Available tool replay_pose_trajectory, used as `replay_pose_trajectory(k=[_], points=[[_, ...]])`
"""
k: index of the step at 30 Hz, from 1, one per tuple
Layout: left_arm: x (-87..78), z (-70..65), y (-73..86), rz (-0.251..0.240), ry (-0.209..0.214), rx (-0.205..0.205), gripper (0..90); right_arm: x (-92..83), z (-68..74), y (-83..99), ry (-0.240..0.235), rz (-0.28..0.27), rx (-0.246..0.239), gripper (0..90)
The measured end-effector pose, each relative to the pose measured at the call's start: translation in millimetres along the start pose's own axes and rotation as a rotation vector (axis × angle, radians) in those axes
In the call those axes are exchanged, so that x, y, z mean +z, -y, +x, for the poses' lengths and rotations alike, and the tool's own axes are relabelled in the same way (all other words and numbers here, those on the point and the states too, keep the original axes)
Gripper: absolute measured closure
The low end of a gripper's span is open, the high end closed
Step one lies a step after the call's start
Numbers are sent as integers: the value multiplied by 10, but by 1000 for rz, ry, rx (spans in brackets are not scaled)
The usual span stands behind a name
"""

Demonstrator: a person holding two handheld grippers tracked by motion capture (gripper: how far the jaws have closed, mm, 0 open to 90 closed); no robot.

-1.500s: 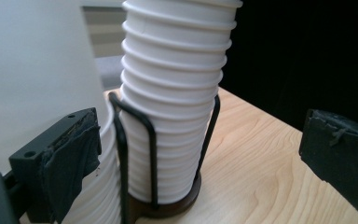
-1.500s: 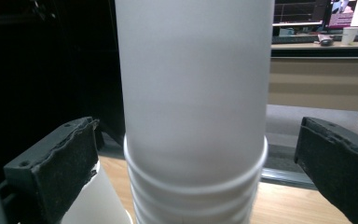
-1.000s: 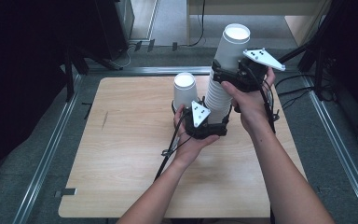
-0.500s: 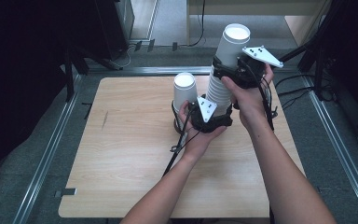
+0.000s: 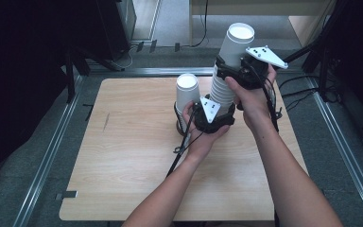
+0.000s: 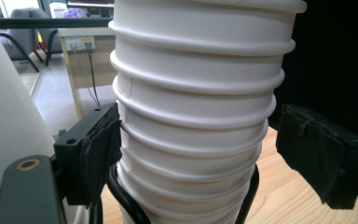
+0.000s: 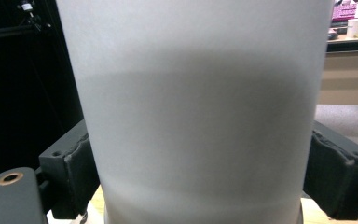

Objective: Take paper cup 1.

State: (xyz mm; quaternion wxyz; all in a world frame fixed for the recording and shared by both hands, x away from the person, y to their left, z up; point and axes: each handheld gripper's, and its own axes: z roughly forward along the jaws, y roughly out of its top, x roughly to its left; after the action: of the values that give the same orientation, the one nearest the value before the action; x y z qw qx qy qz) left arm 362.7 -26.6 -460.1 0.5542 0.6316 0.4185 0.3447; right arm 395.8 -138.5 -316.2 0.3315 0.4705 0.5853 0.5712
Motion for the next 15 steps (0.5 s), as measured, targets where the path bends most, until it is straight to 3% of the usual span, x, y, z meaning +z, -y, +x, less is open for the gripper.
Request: replay_pose_trajectory(k=[15], points=[[-20, -2, -10, 1, 9, 4, 149, -32, -5, -71, -13, -24, 1, 98]])
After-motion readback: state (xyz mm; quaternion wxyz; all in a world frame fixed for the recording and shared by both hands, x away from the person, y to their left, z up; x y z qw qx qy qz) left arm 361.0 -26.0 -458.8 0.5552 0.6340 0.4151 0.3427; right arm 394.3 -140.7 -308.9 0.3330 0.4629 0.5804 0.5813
